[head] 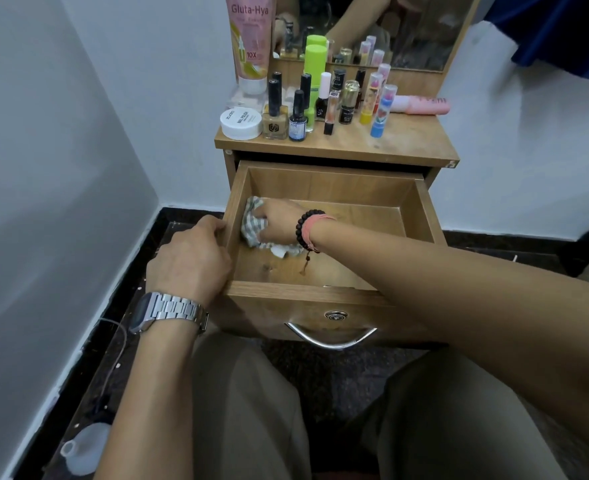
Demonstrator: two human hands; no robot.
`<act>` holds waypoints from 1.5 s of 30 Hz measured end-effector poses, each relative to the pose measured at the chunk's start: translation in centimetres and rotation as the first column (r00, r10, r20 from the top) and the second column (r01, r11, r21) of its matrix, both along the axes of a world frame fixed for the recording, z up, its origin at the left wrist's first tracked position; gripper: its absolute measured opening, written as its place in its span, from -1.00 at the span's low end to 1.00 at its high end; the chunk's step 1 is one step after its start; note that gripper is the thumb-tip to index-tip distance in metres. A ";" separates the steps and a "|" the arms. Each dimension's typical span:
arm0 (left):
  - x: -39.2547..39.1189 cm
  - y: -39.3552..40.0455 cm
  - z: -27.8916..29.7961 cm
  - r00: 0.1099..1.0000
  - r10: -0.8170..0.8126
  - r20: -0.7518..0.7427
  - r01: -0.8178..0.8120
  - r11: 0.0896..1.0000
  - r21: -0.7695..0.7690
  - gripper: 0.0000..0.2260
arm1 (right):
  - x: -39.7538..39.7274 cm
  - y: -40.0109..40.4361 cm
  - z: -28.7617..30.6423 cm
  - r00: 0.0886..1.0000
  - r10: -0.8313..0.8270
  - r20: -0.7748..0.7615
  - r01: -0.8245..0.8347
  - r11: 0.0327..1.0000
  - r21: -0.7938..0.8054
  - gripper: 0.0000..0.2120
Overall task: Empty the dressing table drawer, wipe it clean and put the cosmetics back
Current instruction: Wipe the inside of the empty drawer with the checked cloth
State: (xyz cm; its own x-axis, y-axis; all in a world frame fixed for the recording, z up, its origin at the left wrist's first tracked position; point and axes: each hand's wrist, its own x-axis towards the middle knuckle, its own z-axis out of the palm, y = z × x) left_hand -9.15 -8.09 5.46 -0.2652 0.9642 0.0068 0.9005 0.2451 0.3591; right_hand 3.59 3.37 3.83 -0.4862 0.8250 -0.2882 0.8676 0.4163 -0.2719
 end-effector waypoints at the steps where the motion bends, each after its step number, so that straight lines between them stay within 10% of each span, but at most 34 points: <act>1: 0.0 0.0 0.0 1.000 -0.003 0.002 0.003 1.000 -0.001 -0.59 | 0.2 -0.4 -0.2 0.999 0.036 -0.026 -0.036 0.999 -0.017 -0.79; 3: 0.0 0.0 0.0 1.000 -0.012 0.003 0.013 1.000 -0.004 -0.60 | 0.8 -2.0 -0.2 0.992 0.114 -0.045 -0.118 0.988 -0.096 -0.97; 6: 0.1 -0.1 0.0 1.000 -0.013 -0.006 0.012 1.000 -0.005 -0.61 | 1.6 -3.7 0.1 0.970 0.243 -0.015 -0.240 0.941 -0.237 -0.56; 10: 0.2 -0.1 0.2 1.000 -0.002 -0.011 0.002 1.000 -0.006 -0.60 | 2.5 -4.0 1.0 0.939 0.343 0.008 -0.325 0.895 -0.306 -0.55; 17: -0.2 0.1 -0.2 1.000 -0.012 0.006 0.012 1.000 -0.010 -0.61 | 5.5 -2.6 3.0 0.964 0.239 0.116 -0.120 0.781 -0.613 -0.70; 23: -0.1 0.0 0.0 1.000 -0.014 0.008 0.014 1.000 0.002 -0.61 | 14.9 1.9 -0.9 0.881 0.190 0.434 0.075 0.849 -0.523 -0.67; 28: 0.2 -0.2 0.2 1.000 0.001 0.003 -0.001 1.000 -0.003 -0.61 | 12.2 -4.9 5.4 0.990 -0.122 -0.077 0.011 0.600 -0.800 -0.85; 32: 0.1 -0.2 0.3 1.000 0.004 0.000 -0.004 1.000 -0.009 -0.59 | 5.9 -6.2 3.4 0.923 -0.186 -0.337 -0.120 0.694 -0.710 -0.75; 37: -0.2 0.0 0.1 1.000 -0.012 0.011 0.012 1.000 -0.002 -0.58 | 1.8 -7.2 2.8 0.938 -0.170 -0.303 -0.111 0.681 -0.724 -0.92; 41: 0.0 -0.1 0.0 1.000 -0.001 0.004 0.001 1.000 0.007 -0.59 | 7.0 -7.2 4.5 0.991 -0.050 -0.123 -0.039 0.773 -0.634 -0.49; 45: 0.0 -0.1 0.1 1.000 -0.001 0.007 0.001 1.000 0.010 -0.59 | 14.0 -7.5 5.7 0.997 -0.059 0.040 0.071 0.753 -0.655 -0.55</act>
State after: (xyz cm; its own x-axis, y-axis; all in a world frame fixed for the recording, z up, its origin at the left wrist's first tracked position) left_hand -9.16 -8.23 5.54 -0.2645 0.9643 0.0149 0.8980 0.2407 0.3684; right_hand 17.56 -4.08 9.49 -0.4289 0.4607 -0.7770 0.8926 0.0837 -0.4431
